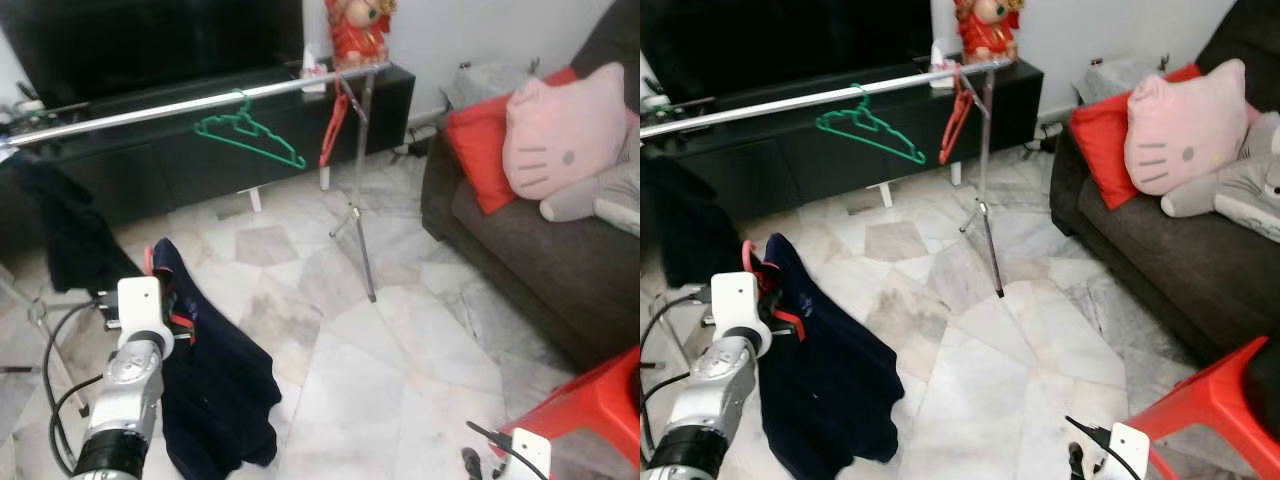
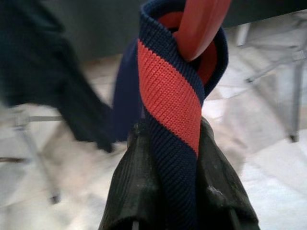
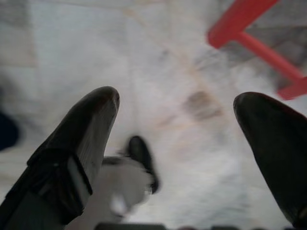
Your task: Hang hanger
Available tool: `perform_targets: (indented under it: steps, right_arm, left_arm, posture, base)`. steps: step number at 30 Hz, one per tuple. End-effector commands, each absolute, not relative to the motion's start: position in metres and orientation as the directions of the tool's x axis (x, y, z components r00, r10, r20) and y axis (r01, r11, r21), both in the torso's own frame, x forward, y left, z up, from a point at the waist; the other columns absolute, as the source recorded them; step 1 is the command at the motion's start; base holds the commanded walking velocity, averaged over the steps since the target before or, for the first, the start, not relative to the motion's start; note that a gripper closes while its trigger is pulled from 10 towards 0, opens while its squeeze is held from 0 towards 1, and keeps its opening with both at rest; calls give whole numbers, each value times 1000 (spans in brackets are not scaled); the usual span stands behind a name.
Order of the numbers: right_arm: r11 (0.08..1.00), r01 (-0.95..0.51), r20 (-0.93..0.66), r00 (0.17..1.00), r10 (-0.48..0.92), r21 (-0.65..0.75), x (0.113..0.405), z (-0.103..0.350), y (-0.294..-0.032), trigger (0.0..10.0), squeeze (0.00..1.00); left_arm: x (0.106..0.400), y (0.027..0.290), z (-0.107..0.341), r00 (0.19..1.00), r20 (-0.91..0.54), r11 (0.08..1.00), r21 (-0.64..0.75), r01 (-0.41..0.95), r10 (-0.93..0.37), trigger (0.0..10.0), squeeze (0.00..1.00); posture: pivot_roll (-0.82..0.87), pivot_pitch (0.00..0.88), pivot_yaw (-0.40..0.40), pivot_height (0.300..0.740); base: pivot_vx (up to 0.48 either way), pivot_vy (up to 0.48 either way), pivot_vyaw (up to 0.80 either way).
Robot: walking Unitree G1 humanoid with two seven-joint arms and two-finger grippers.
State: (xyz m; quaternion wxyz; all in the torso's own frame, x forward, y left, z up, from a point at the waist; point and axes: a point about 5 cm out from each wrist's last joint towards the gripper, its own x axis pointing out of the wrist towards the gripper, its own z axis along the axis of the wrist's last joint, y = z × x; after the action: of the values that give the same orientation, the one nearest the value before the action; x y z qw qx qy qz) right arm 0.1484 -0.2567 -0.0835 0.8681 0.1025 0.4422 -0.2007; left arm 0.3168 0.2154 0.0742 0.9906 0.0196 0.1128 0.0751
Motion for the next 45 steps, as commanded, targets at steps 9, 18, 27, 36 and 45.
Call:
perform_targets:
  steps: [9, 18, 27, 36, 45]
  right_arm:
    - [912, 409, -796, 563, -224, 33, 159, -81, -250, 10000, 0]
    - [918, 396, -794, 568, -216, 34, 160, -81, -250, 10000, 0]
    - [916, 399, -794, 569, -212, 41, 161, -80, -251, 10000, 0]
    - [912, 407, -797, 568, -204, 57, 161, -80, -250, 10000, 0]
    - [916, 397, -799, 568, -196, 57, 162, -80, -251, 10000, 0]
  left_arm:
    - [317, 228, 82, 966, -179, 981, 77, -178, 189, 10000, 0]
    - [319, 224, 82, 967, -175, 982, 78, -173, 184, 10000, 0]
    - [321, 222, 83, 970, -171, 984, 91, -156, 170, 10000, 0]
    - [322, 219, 83, 972, -174, 985, 94, -145, 160, 10000, 0]
    - [321, 219, 83, 976, -169, 986, 116, -121, 140, 10000, 0]
  posture:
    - [-116, 0, 33, 740]
    - [-118, 0, 31, 740]
    - [-115, 0, 30, 740]
    - [-116, 0, 30, 740]
    - [-113, 2, 24, 740]
  base:
    - [347, 0, 0]
    - [341, 0, 708]
    - [333, 0, 676]
    - [325, 0, 0]
    - [278, 0, 0]
